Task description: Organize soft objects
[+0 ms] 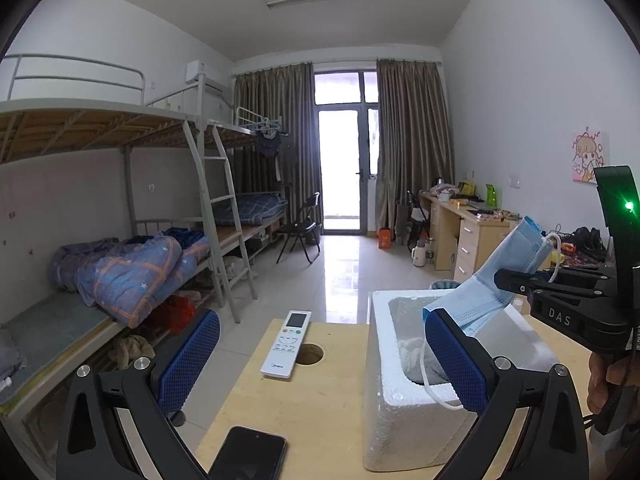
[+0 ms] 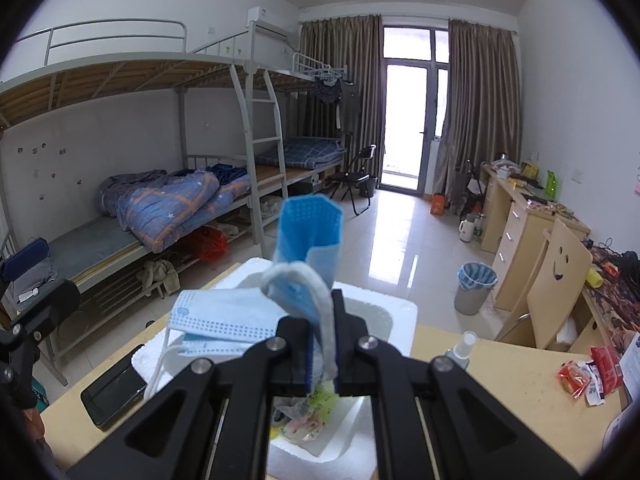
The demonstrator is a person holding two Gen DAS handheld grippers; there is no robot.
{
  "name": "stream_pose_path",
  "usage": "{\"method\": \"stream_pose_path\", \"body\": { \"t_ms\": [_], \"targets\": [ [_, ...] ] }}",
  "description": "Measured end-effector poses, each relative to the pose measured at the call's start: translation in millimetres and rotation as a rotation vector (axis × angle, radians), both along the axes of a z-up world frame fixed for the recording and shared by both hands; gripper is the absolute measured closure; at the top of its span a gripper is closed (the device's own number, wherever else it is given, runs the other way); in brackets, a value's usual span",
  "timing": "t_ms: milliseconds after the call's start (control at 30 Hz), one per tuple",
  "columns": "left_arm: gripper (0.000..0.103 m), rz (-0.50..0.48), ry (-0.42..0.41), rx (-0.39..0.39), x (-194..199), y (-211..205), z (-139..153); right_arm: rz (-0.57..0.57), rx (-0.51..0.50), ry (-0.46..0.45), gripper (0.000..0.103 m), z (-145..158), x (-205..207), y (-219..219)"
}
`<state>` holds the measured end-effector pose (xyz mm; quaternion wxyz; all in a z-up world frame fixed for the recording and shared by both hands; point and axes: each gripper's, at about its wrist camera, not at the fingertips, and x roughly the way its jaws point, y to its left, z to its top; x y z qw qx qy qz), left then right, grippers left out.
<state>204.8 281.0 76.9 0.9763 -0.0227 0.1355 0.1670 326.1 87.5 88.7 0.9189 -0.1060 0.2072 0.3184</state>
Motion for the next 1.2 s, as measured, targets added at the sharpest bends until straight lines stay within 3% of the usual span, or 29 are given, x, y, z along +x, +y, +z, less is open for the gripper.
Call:
{"method": "stream_pose_path", "body": {
  "t_ms": [500,533,567,600,633,667,1200],
  "targets": [
    [0.0,0.003,-0.007,0.007,-4,-3,3,-0.017,-0.01,0.013,0.093,-1,0,8],
    [0.0,0.005,-0.008,0.007,-4,-3,3,-0.021,-0.008,0.014,0.084,-1,0,8],
    [0.0,0.004,-0.007,0.006,-3,-2,2,-0.025,-0.004,0.014,0.059,-1,1,8],
    [0.0,0.003,-0.007,0.006,-3,-2,2,-0.025,-0.002,0.013,0.043,-1,0,7],
    [0.0,0.006,-0.008,0.007,-4,-2,2,-0.03,0.006,0.007,0.021,0,-2,6],
    [0.0,0.004,-0.008,0.009,-4,-2,2,-0.034,0.017,-0.002,0.017,0,-4,4],
    [0.0,-0.011,-0.007,0.0,-4,-6,3,-0.042,0.019,-0.018,0.015,5,-11,0]
  ]
}}
